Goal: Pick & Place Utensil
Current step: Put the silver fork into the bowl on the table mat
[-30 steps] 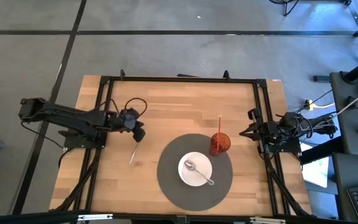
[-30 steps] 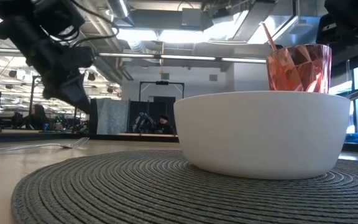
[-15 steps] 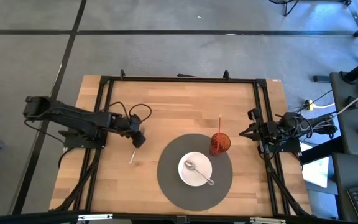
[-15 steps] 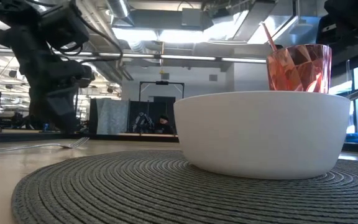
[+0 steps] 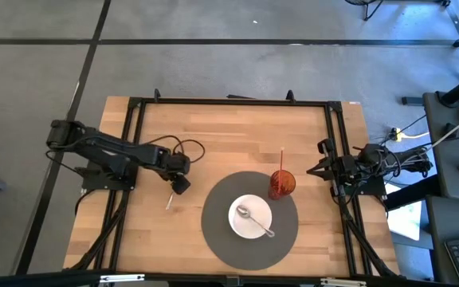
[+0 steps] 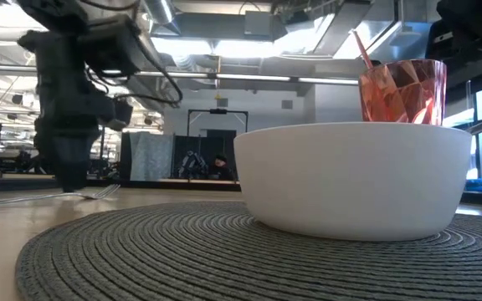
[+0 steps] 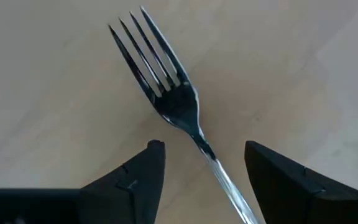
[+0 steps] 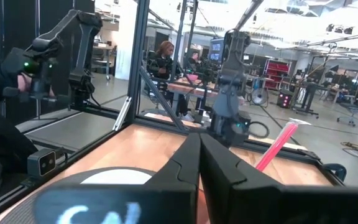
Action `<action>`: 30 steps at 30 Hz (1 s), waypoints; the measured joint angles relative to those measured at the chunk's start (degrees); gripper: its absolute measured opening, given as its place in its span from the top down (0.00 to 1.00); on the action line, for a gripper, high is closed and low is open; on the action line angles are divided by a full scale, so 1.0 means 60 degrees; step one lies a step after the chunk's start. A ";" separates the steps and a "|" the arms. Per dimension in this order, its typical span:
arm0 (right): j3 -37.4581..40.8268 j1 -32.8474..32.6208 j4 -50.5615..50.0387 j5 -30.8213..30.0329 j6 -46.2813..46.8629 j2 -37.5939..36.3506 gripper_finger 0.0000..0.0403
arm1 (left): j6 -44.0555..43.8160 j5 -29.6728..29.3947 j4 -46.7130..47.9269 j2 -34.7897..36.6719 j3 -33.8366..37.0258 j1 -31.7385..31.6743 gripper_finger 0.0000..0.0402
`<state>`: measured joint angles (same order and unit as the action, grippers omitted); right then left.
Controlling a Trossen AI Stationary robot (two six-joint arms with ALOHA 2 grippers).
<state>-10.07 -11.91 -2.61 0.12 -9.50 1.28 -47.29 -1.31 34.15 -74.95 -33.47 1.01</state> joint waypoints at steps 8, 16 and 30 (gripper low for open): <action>0.0000 0.0001 -0.0004 -0.0003 -0.0004 0.0000 0.97 | 0.0108 0.0038 0.0036 -0.1262 -0.0499 0.0027 0.49; 0.0000 0.0000 -0.0011 0.0000 -0.0006 0.0000 0.97 | 0.0081 -0.0046 0.0170 -0.1425 -0.0529 0.0023 0.63; 0.0000 0.0000 -0.0011 -0.0001 -0.0021 0.0000 0.97 | 0.1280 -0.0473 0.0378 -0.1489 -0.0852 0.0158 0.98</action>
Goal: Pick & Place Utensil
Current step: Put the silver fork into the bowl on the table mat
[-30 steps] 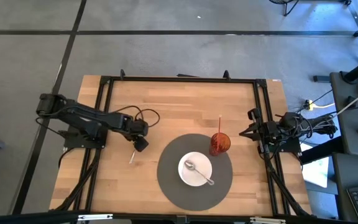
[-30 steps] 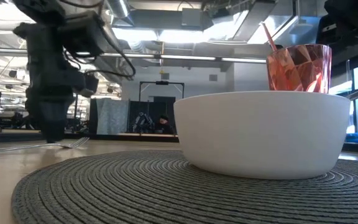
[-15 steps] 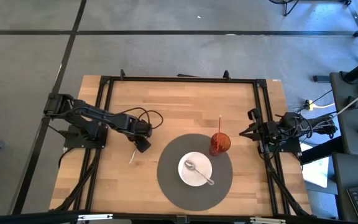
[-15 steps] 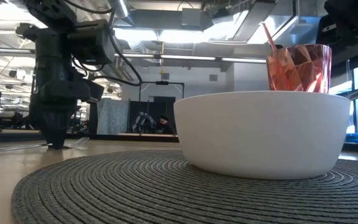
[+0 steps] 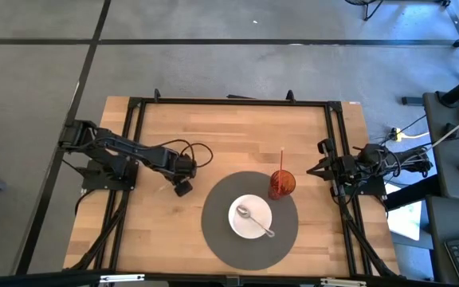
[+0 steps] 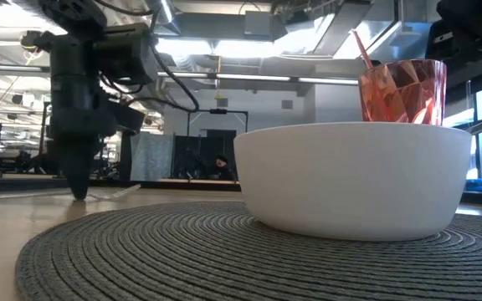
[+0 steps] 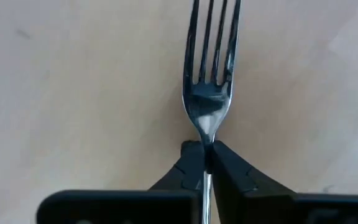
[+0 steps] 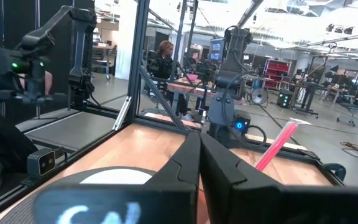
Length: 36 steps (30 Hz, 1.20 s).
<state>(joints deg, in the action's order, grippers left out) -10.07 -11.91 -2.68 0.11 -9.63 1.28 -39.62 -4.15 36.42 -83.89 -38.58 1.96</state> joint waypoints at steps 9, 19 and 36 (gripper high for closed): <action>0.0000 -0.0002 0.0000 0.0000 -0.0007 0.0000 0.97 | 0.1794 -0.2462 0.1802 -0.0024 -0.2652 0.1432 0.99; 0.0000 -0.0002 0.0004 -0.0002 0.0002 0.0000 0.97 | 0.5237 -0.4149 0.3306 -0.3181 -0.8110 0.3423 0.99; 0.0000 -0.0002 -0.0019 0.0001 0.0014 0.0000 0.97 | 0.9457 -0.1429 0.5502 -0.9055 -1.5736 0.2932 0.99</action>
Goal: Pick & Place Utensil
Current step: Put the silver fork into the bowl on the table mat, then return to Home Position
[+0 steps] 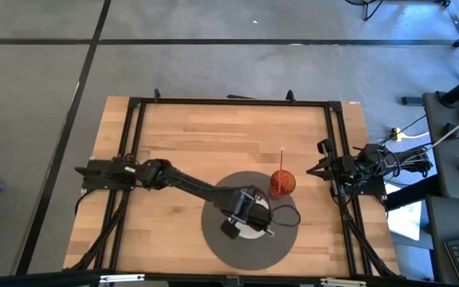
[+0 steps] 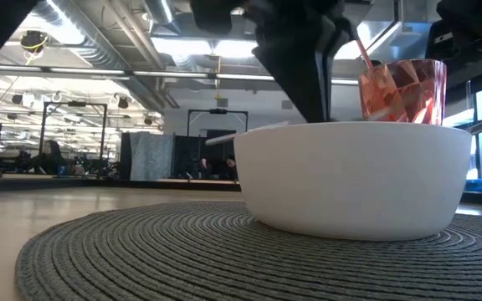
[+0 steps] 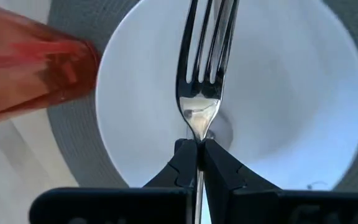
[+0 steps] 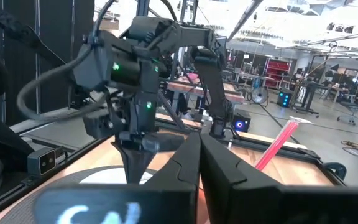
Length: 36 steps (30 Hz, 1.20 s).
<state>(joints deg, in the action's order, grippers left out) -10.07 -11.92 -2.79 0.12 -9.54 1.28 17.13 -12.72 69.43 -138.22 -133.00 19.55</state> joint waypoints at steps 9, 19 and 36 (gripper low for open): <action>0.0000 0.0000 -0.0014 -0.0004 -0.0164 -0.0003 0.97 | -0.0358 0.0039 0.0250 -0.0152 0.0067 -0.0302 0.97; 0.0000 0.0000 -0.0017 0.0000 -0.0169 0.0000 0.97 | -0.0430 0.0249 0.0109 -0.0145 0.0071 -0.0295 0.91; 0.0004 0.0001 -0.0158 0.0011 0.0010 -0.0001 0.97 | -0.0360 -0.0185 0.1781 0.1158 0.0116 -0.0268 0.98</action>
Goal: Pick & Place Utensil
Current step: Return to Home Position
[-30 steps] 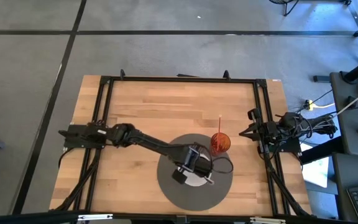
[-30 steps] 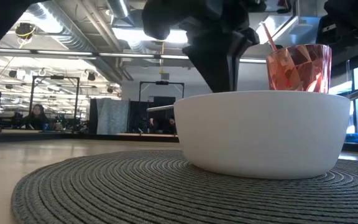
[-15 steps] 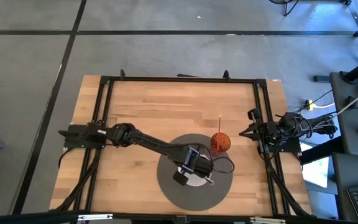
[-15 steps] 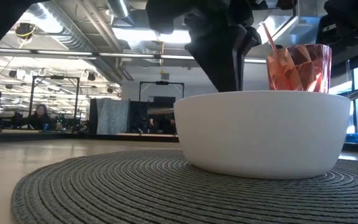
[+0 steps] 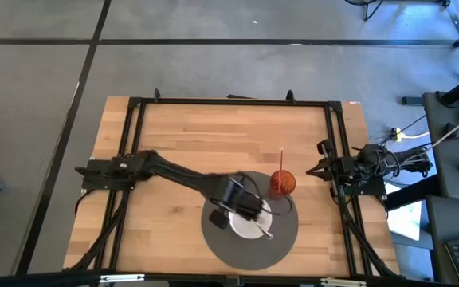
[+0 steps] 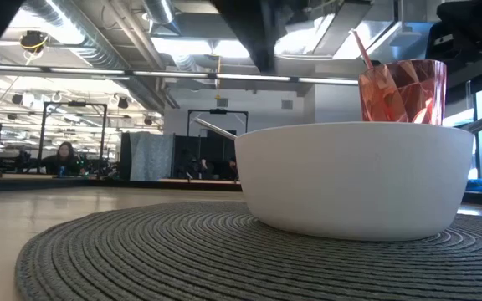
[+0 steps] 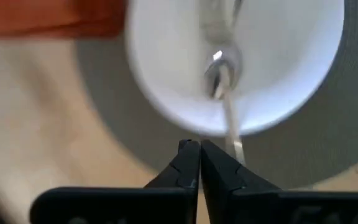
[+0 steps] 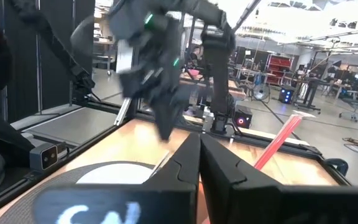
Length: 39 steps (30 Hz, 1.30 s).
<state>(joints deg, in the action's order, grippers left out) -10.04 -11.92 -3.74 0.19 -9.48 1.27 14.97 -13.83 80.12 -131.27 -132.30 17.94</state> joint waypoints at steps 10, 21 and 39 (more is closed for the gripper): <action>-0.0001 -0.0001 -0.0168 0.0089 0.0038 -0.0002 0.97 | 0.0350 0.2008 -0.7792 0.6202 0.8070 -0.1125 0.99; -0.0003 -0.0001 -0.0113 0.0160 -0.0024 0.0001 0.98 | -0.2214 0.1982 -2.0314 1.3248 1.9077 -0.3229 0.99; 0.0000 0.0002 0.0217 -0.0102 0.0527 -0.0091 1.00 | -0.1689 0.2002 -1.4552 1.9261 2.0577 -0.3229 1.00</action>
<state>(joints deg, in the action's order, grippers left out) -10.04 -11.90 -2.44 -0.43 -6.32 0.72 4.83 -1.82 -7.19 -15.71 -8.84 -1.43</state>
